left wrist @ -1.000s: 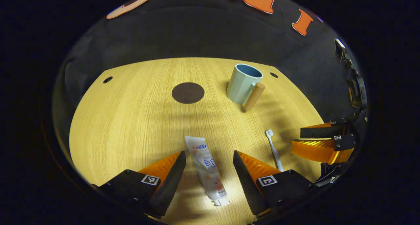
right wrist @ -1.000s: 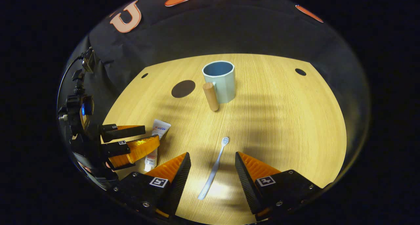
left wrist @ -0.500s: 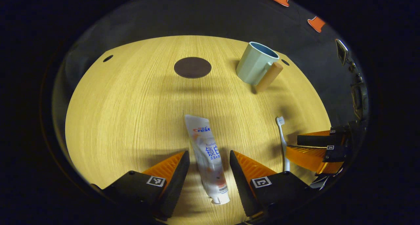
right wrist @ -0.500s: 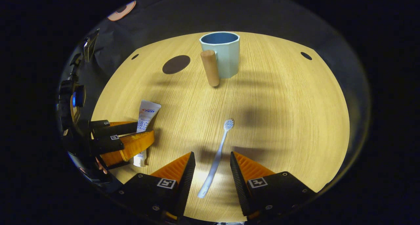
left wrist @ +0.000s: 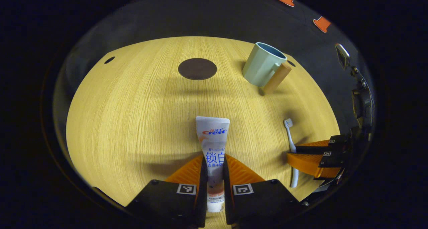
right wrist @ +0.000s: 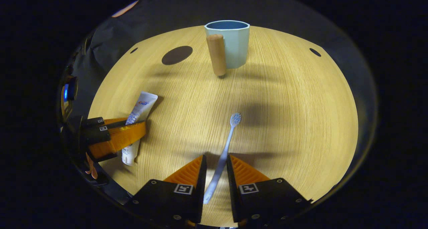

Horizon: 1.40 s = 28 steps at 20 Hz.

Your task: Put the toothbrush and toothpaste on the desktop into the cup, then pick up the cup and place it on the coaster on the desktop.

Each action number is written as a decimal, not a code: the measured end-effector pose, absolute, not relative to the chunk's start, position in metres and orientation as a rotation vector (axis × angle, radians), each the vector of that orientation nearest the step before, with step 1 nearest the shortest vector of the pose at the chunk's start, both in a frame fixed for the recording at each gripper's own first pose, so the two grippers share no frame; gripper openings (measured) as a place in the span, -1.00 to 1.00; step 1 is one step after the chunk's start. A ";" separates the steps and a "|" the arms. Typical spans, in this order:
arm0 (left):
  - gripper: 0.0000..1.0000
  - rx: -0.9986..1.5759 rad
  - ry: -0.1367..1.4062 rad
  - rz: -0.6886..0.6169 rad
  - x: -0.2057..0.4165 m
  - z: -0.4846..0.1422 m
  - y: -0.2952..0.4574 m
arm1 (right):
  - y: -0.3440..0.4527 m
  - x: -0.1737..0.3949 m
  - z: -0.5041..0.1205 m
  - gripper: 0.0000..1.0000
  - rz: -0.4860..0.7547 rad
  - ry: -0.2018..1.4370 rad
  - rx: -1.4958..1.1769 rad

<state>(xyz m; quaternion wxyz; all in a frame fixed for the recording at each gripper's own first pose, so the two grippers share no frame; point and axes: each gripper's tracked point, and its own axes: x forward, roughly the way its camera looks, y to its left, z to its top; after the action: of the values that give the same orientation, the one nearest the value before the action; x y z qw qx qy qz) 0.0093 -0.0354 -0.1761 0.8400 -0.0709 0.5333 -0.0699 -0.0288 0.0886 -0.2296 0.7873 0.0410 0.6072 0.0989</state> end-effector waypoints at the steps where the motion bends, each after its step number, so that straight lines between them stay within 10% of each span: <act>1: -0.51 -0.159 1.122 -0.150 0.014 -0.170 -0.035 | 0.086 -0.026 -0.229 -0.39 0.205 1.302 0.089; 6: -0.67 -0.197 1.113 -0.157 0.014 -0.166 -0.035 | 0.088 -0.020 -0.230 -0.81 0.215 1.294 0.109; 28: -0.67 -0.152 0.857 -0.164 0.019 -0.072 -0.016 | 0.034 0.062 -0.127 -0.82 0.246 0.767 0.288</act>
<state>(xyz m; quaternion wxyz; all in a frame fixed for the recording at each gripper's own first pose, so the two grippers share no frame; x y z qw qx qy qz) 0.0193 -0.0161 -0.0724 0.9035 -0.0737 0.4148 -0.0792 0.0622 0.0338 -0.1274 0.9099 0.1398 0.3720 0.1192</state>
